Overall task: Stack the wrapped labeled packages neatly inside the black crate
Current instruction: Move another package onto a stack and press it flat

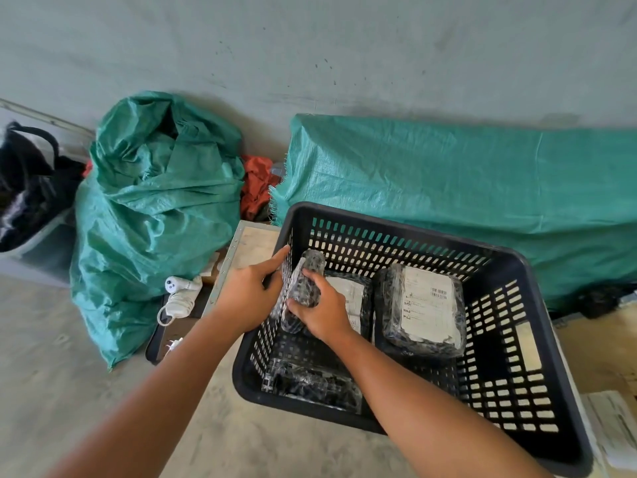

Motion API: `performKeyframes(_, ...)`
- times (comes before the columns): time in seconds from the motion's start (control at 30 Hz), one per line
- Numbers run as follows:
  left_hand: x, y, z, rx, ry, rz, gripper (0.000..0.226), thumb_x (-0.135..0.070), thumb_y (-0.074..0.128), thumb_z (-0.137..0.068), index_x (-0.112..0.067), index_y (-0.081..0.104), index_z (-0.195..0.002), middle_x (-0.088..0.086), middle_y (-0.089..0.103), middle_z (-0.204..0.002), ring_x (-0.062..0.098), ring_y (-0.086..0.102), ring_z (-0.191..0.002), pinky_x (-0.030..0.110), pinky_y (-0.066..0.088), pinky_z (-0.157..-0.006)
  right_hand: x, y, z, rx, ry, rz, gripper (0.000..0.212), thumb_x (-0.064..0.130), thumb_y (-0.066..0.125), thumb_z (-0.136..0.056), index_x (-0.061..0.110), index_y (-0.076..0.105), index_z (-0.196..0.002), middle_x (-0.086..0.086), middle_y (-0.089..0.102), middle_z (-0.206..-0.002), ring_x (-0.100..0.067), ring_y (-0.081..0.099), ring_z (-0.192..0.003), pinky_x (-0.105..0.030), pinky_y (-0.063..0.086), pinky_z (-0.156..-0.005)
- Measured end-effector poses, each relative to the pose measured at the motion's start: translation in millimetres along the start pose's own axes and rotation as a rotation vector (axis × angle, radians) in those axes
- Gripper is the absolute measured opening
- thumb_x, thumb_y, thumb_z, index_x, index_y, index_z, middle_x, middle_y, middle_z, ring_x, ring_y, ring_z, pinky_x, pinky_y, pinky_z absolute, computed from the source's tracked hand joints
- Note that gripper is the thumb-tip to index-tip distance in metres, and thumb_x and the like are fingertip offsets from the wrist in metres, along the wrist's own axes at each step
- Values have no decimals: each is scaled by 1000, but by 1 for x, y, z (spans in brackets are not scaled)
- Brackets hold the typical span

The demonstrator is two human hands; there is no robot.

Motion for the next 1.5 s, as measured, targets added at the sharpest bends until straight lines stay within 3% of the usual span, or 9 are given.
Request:
performKeyframes(0.27,-4,1,3,-21,11,7,51,-18,50,-100,-37,49,-148,-12,58,-48,-3,50,-41,9,37,-43,11,-50,1,-138,25,-155,62,27,74,-87,30,56,-146,5,68,-118,3,72,-84,-19,61,-66)
performKeyframes(0.37,-12,1,5,-48,103,-74,53,-14,51,-101,-29,45,-151,6,68,-131,3,71,-93,11,48,-79,17,-82,11,-191,50,-138,51,36,71,-81,42,56,-130,3,68,-108,-19,76,-77,-43,64,-56)
performKeyframes(0.5,-26,2,5,-64,225,-211,56,-18,52,-103,-22,36,-156,11,19,-166,36,6,-154,56,16,-121,25,-123,30,-258,48,-254,29,42,69,-79,48,60,-105,3,72,-86,-13,69,-60,-32,56,-48)
performKeyframes(0.63,-50,6,10,15,318,39,62,-40,55,-99,-36,31,-157,-5,6,-169,20,-8,-155,42,10,-116,44,-150,38,-255,-14,-264,19,43,63,-80,48,63,-99,-9,59,-72,-12,50,-60,-19,41,-49)
performKeyframes(0.8,-73,28,10,340,310,306,75,-48,63,-92,-59,19,-152,-27,1,-165,3,-21,-150,33,8,-119,64,-165,34,-197,-32,-326,20,39,62,-79,38,70,-97,-33,54,-84,-26,48,-72,-42,39,-63)
performKeyframes(0.97,-60,28,4,545,197,567,89,-32,82,-82,-58,31,-149,-41,39,-147,2,45,-137,28,51,-101,64,-178,31,-193,-5,-310,26,49,62,-76,41,72,-100,-22,66,-100,-25,61,-87,-42,48,-81)
performKeyframes(1.1,-47,40,-1,604,43,720,89,-23,83,-78,-57,37,-147,-31,42,-150,7,54,-131,41,53,-100,55,-178,33,-226,-8,-340,44,61,75,-78,44,66,-117,19,76,-101,7,69,-97,-25,50,-84)
performKeyframes(1.27,-34,54,-19,498,-139,780,87,-5,75,-86,-55,36,-147,-14,70,-126,15,69,-112,42,58,-93,34,-162,36,-155,11,-269,80,62,85,-66,58,51,-138,9,52,-147,-6,59,-123,-36,53,-101)
performKeyframes(1.5,-34,107,-49,334,-216,265,92,-10,63,-96,-50,7,-157,10,52,-134,25,66,-98,26,58,-65,-10,-112,12,-14,145,-141,98,21,84,-85,35,23,-161,4,40,-158,-13,49,-131,-12,48,-86)
Point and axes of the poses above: each hand's wrist, its own z-axis away from the middle knuckle, its own y-axis out of the palm, x = y × z, the point moved 7 cm from there along -z, towards the middle knuckle
